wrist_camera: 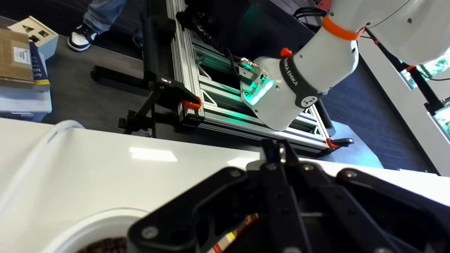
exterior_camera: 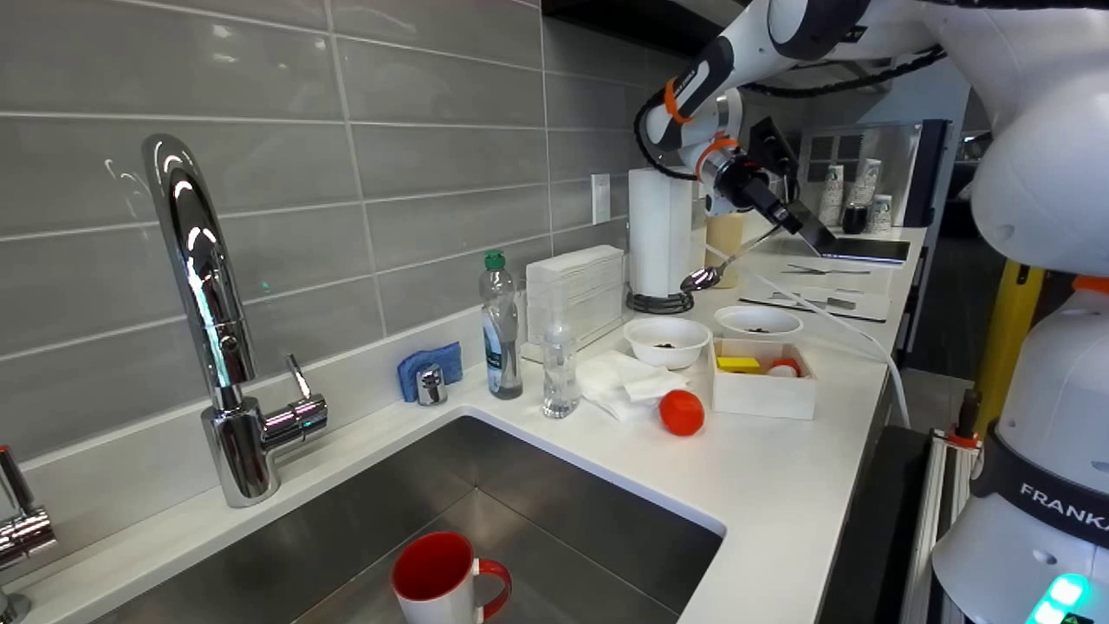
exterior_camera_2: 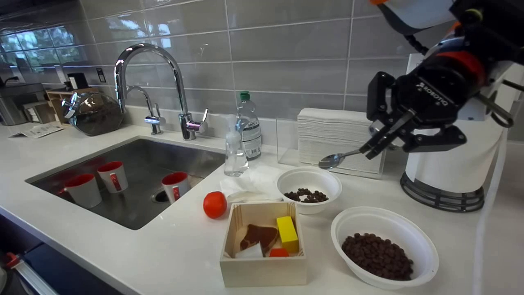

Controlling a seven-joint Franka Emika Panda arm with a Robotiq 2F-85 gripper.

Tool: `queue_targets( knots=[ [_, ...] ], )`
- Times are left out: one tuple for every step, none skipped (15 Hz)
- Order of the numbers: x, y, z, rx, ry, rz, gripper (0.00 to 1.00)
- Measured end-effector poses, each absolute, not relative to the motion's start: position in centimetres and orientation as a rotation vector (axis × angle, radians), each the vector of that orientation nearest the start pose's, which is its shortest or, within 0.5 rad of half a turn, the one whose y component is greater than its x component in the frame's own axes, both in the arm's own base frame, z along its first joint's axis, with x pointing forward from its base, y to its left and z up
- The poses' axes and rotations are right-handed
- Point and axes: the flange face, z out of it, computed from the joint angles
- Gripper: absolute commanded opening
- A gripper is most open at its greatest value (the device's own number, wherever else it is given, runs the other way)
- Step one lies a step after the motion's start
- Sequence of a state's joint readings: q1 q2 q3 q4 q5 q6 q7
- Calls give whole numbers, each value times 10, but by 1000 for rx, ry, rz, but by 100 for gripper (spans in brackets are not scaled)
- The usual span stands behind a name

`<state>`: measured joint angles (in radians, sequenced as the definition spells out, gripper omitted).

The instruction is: Use the spoon to move some of the brown objects to the other bowl

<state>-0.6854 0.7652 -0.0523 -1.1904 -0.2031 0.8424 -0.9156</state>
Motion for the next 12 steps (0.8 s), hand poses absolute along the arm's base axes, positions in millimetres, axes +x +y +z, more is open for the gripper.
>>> queue_targets(
  knots=[
    [446,-415,312,-2227,-171,1183,1],
    [453,-405,311,-2225,-194,1198,1],
    [459,-398,310,-2224,-212,1211,1],
    [463,-392,309,-2225,-225,1221,1],
    [466,-390,310,-2228,-230,1229,1],
    [467,-388,310,-2230,-229,1237,1],
    [466,-388,310,-2231,-224,1245,1],
    [465,-389,309,-2232,-218,1252,1],
    [464,-390,309,-2233,-213,1255,1],
    [463,-391,308,-2237,-207,1257,1],
    [463,-393,306,-2244,-203,1258,1],
    [463,-393,305,-2254,-198,1257,1]
  ],
)
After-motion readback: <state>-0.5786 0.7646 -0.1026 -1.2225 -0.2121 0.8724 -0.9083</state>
